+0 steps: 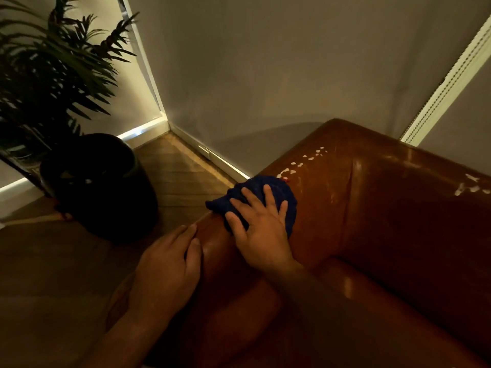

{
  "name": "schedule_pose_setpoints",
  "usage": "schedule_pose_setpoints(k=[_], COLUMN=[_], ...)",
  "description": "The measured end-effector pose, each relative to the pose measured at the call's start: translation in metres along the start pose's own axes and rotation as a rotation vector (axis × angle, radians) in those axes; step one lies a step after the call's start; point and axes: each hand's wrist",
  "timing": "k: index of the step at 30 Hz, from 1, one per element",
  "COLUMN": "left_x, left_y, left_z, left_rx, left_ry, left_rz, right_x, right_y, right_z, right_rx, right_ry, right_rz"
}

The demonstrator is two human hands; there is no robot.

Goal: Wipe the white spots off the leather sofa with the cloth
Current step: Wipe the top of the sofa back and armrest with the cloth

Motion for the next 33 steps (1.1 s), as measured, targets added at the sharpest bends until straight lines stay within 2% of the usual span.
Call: schedule_pose_setpoints(k=[12,16,18,22,24,27,28,33], left_x=[-0.007,-0.008,-0.007,-0.010,-0.011,-0.011,-0.010,-0.007], left_y=[0.006,0.009,0.009,0.007,0.004,0.001,0.000,0.001], left_z=[-0.003,-0.002,-0.001,0.010,0.017,0.020,0.020,0.020], left_rx=[0.002,0.009,0.006,0.017,0.048,0.038,0.039,0.049], left_ry=[0.026,0.024,0.022,0.023,-0.005,-0.021,-0.013,0.003], left_rz=[-0.047,-0.036,-0.020,0.003,-0.001,-0.034,-0.043,-0.080], right_x=[-0.019,-0.038,-0.055,-0.056,-0.032,-0.004,-0.005,-0.020], right_y=[0.002,0.004,0.010,0.039,0.048,0.034,0.025,0.004], right_z=[-0.026,-0.051,-0.067,-0.053,-0.022,0.004,0.005,-0.002], right_rx=[-0.112,-0.055,-0.034,-0.264,-0.196,0.061,0.098,-0.011], right_ry=[0.127,0.113,0.017,-0.042,0.024,0.127,0.138,0.129], right_rz=[0.129,0.031,0.008,0.081,0.138,0.075,0.039,0.039])
Point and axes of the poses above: each hand's wrist, its own z-axis towards the middle knuckle, its own y-axis out of the back of the hand, x = y × z, and after that the axes turned 5 degrees about z, right-handed
